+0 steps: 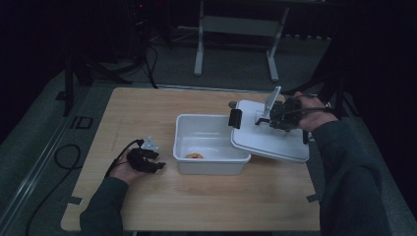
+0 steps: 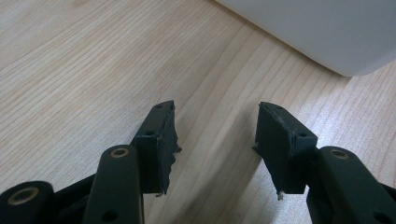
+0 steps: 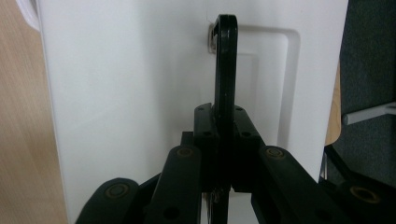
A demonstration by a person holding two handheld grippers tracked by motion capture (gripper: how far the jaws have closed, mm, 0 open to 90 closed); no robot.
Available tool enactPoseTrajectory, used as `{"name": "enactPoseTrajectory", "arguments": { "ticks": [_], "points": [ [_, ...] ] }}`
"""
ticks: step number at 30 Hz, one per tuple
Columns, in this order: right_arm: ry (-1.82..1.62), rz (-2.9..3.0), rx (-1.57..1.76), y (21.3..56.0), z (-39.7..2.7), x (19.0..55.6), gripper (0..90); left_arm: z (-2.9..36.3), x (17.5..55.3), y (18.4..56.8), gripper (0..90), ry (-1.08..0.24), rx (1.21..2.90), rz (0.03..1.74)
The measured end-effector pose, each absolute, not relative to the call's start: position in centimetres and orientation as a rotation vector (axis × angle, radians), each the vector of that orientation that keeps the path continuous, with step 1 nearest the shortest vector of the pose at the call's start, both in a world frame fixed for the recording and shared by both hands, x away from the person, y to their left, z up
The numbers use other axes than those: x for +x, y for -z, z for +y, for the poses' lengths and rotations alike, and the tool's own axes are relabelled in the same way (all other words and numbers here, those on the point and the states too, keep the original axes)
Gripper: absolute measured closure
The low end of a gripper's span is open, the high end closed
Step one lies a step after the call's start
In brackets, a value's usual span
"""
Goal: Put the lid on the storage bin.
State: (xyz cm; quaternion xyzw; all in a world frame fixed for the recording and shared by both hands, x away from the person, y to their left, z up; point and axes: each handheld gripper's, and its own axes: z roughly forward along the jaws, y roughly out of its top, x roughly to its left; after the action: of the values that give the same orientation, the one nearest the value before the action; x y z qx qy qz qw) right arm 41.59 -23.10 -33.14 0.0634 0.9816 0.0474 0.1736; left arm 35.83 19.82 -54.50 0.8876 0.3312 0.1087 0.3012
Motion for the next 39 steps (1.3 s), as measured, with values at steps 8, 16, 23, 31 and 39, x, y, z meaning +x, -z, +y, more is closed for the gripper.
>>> {"name": "enactPoseTrajectory", "arguments": {
  "ticks": [8,16,23,31,39],
  "points": [
    [-0.144,2.786,0.152,33.1,-22.0,41.6,84.3,19.8,35.8,54.5,48.0,-0.289,2.352,0.880],
    [-0.161,2.791,0.131,33.2,-21.0,41.7,84.2,19.8,35.8,54.5,48.0,-0.288,2.352,0.879],
    [-0.192,2.797,0.112,33.2,-19.9,41.7,84.2,19.8,35.8,54.5,47.9,-0.289,2.354,0.877],
    [-0.181,2.802,0.094,33.3,-19.0,41.7,84.2,19.9,35.8,54.5,47.9,-0.288,2.352,0.877],
    [-0.185,2.797,0.066,32.9,-18.1,41.6,84.2,19.8,35.8,54.5,47.9,-0.289,2.350,0.878]
  ]
}}
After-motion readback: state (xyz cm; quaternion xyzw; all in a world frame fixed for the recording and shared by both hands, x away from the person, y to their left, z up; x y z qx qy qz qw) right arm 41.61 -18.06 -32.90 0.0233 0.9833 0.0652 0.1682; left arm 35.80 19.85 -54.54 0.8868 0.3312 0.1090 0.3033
